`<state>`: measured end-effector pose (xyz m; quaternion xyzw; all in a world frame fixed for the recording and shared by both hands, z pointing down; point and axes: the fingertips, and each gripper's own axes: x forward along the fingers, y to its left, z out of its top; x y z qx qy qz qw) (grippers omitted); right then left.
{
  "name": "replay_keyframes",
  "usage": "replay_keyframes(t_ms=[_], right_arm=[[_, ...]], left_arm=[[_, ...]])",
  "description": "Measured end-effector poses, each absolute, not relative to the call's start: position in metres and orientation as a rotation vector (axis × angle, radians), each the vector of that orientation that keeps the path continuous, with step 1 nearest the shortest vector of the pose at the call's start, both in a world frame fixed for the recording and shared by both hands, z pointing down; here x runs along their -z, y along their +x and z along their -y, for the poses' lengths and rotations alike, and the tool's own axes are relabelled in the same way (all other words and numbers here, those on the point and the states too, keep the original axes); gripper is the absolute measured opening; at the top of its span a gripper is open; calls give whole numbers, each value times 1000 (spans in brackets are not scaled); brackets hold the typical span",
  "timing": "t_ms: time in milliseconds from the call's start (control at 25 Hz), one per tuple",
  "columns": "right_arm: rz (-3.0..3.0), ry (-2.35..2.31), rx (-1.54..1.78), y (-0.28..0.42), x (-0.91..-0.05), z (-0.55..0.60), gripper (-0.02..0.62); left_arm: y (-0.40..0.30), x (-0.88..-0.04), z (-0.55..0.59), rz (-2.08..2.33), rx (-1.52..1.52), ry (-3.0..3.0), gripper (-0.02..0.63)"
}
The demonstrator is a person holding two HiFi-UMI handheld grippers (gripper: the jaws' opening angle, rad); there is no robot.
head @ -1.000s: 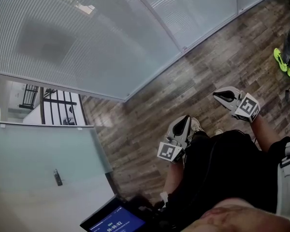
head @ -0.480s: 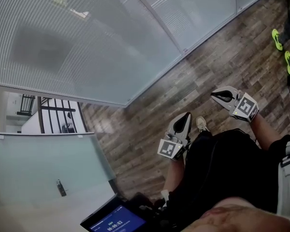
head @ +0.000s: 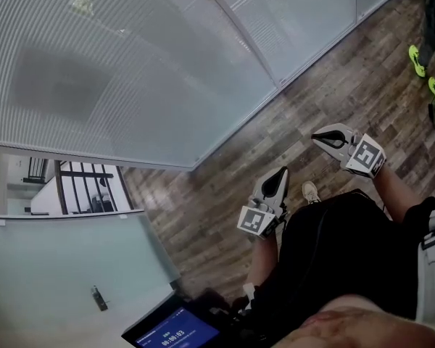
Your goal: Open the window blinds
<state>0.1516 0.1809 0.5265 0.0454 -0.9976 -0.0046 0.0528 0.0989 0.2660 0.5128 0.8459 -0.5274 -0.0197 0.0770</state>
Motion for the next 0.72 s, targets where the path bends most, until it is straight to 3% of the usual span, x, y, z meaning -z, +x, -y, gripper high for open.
replay_keyframes(t_ms=[720], right_arm=[[3014,197,54,60,-529,-142,5]], left_arm=[[6,-514,-217,1493,76,2605,-2]])
